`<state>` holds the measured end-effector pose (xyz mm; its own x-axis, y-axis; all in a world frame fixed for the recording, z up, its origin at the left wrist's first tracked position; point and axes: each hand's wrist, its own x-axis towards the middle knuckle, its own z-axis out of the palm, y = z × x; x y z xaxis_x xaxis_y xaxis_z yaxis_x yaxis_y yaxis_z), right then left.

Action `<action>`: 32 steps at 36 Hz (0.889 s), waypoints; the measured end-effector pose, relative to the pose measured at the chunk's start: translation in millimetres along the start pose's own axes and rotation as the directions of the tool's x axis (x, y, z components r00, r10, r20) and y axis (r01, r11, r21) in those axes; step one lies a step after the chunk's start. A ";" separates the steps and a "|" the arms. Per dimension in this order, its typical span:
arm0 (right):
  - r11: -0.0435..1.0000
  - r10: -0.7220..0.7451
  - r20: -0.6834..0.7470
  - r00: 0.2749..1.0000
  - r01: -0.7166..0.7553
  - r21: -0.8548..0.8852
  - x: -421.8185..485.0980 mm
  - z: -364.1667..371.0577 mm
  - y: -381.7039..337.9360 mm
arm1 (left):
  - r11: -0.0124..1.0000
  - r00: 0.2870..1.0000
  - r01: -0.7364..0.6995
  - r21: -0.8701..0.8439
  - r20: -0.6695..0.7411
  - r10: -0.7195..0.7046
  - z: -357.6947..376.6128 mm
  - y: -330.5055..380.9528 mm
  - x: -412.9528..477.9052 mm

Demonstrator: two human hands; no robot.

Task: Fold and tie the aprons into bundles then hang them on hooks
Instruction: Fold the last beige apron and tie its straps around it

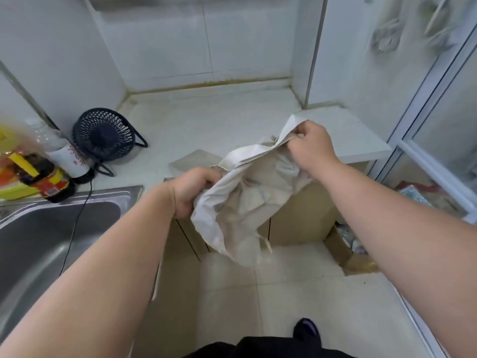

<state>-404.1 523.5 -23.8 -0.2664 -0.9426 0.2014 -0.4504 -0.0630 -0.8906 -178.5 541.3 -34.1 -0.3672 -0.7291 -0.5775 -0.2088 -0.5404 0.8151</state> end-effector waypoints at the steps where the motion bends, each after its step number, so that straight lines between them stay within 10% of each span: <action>1: 1.000 -0.012 -0.004 1.000 0.012 0.018 -3.0 1.2 -4.5 | 0.999 0.999 -0.010 -0.034 0.035 0.011 -2.3 0.2 -5.8; 6: 1.000 -0.018 0.038 0.999 0.019 -0.016 -7.6 3.6 -17.9 | 0.998 0.998 -0.055 -0.021 0.030 0.056 -3.2 2.3 -23.5; 12: 0.935 0.164 0.235 0.958 -0.074 -0.348 -15.3 2.8 -3.7 | 0.902 0.803 -0.112 0.417 -0.497 0.329 -18.1 -15.1 -6.6; 21: 0.834 0.115 0.143 0.983 -0.017 -0.552 -16.6 -5.0 6.8 | 0.530 0.640 0.064 0.845 -0.443 0.628 -20.7 -16.3 -5.7; 30: 0.914 -0.099 0.040 0.994 0.107 -0.391 -5.0 -5.8 -22.9 | 0.567 0.105 -0.127 0.814 -0.557 0.824 -14.3 -9.6 -8.1; 32: 0.940 -0.143 -0.003 0.990 0.135 -0.315 -10.0 -4.5 -19.1 | 0.591 0.143 -0.138 0.795 -0.574 0.806 -16.8 -17.9 -5.7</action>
<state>-396.7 535.6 -7.0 -0.2021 -0.9227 0.3284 -0.7273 -0.0832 -0.6813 -157.5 548.1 -46.3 0.2997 -0.7812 0.5476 -0.7932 0.1149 0.5981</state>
